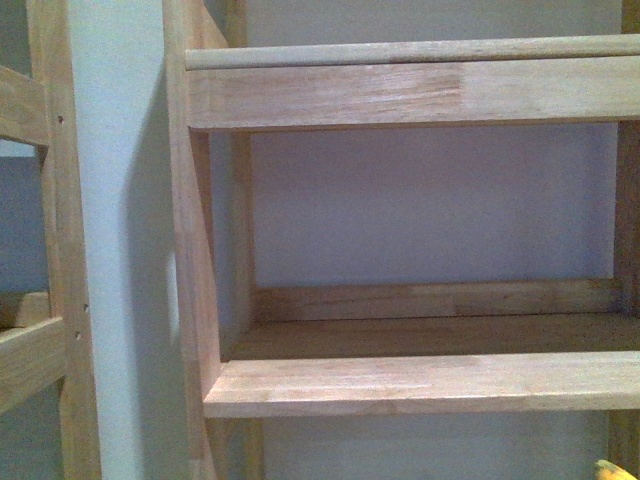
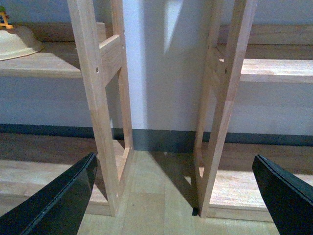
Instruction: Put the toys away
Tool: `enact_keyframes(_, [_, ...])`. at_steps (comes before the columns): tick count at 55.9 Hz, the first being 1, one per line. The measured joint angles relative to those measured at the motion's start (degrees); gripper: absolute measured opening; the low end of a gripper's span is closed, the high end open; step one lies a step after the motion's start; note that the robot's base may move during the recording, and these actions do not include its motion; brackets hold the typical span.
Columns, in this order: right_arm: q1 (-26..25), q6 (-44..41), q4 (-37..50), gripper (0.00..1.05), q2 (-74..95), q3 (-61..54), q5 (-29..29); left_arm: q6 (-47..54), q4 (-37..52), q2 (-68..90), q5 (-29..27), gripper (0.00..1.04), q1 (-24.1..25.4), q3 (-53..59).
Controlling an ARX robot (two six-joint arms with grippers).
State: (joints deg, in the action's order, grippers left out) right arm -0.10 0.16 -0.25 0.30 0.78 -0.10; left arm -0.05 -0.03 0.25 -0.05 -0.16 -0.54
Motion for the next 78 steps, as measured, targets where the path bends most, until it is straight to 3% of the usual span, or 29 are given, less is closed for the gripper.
enact_keyframes(47, [0.28, 0.35, 1.55, 0.06, -0.04, -0.02, 0.09, 0.0, 0.0, 0.07, 0.02, 0.98, 0.0, 0.0])
enact_keyframes(60, [5.16, 0.37, 4.13, 0.06, 3.61, 0.61, 6.36, 0.0, 0.0, 0.07, 0.0, 0.98, 0.0, 0.0])
enact_keyframes(78, [12.17, -3.3, 7.32, 0.06, 12.68, 14.34, 17.4, 0.0, 0.0, 0.07, 0.0, 0.98, 0.0, 0.0])
